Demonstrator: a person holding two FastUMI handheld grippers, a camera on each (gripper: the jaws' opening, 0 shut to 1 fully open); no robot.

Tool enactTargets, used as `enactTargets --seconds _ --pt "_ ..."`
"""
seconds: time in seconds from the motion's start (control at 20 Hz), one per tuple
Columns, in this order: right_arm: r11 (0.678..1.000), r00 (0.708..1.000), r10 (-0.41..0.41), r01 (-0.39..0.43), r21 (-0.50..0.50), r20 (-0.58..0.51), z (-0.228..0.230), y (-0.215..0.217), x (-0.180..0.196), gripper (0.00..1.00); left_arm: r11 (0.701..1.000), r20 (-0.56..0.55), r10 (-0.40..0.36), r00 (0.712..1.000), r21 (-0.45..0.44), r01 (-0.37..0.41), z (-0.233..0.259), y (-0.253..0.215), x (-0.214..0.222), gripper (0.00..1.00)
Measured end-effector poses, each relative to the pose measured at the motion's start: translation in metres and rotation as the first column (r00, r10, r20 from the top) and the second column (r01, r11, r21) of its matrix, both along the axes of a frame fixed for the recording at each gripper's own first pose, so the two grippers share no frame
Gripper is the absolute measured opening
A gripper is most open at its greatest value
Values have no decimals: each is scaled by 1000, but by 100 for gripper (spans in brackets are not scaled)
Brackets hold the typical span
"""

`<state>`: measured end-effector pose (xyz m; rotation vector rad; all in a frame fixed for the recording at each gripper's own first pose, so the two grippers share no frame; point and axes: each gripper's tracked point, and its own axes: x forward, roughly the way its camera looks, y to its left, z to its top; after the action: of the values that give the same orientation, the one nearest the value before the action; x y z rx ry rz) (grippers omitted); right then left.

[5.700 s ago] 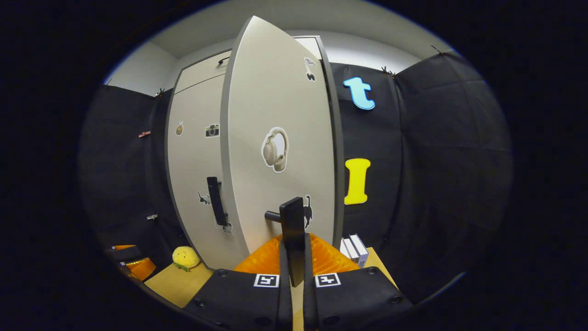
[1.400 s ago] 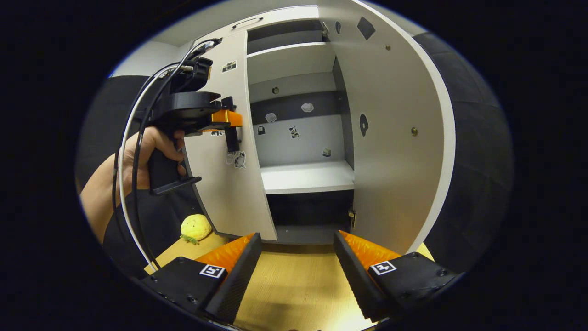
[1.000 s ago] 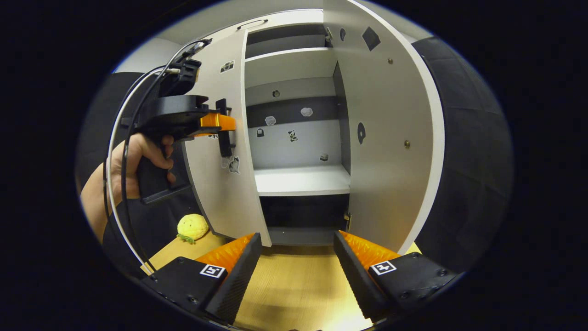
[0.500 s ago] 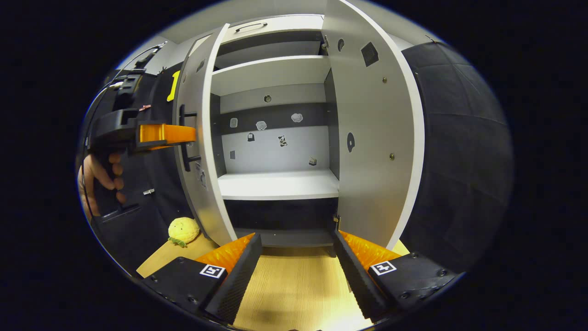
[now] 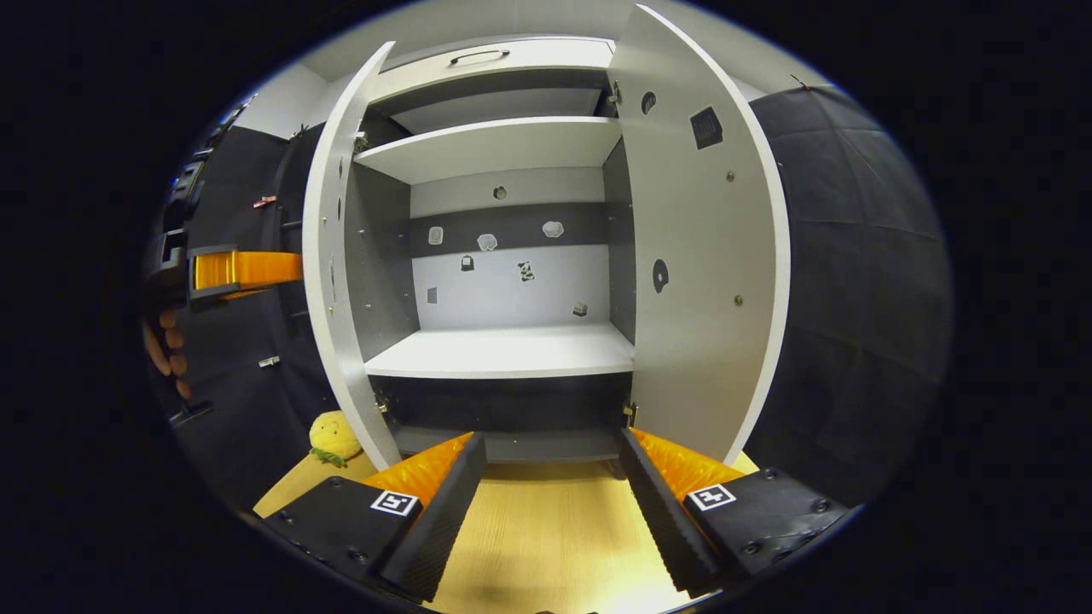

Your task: Open the right door of the double-door shoe cabinet with the right hand, and open the left door with the left hand.

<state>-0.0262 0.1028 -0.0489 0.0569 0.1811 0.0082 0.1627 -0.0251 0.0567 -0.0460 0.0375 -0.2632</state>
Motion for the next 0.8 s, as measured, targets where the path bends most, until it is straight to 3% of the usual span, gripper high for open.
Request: enactTargets --seconds 0.6,0.8 --pt "1000 1000 13 -13 -5 -1 -5 34 -6 99 997 14 52 999 -51 -51 2 24 -7 14" --pt "1000 1000 6 -6 -2 -13 -8 39 -6 98 994 26 102 994 -46 -101 3 39 -9 10"
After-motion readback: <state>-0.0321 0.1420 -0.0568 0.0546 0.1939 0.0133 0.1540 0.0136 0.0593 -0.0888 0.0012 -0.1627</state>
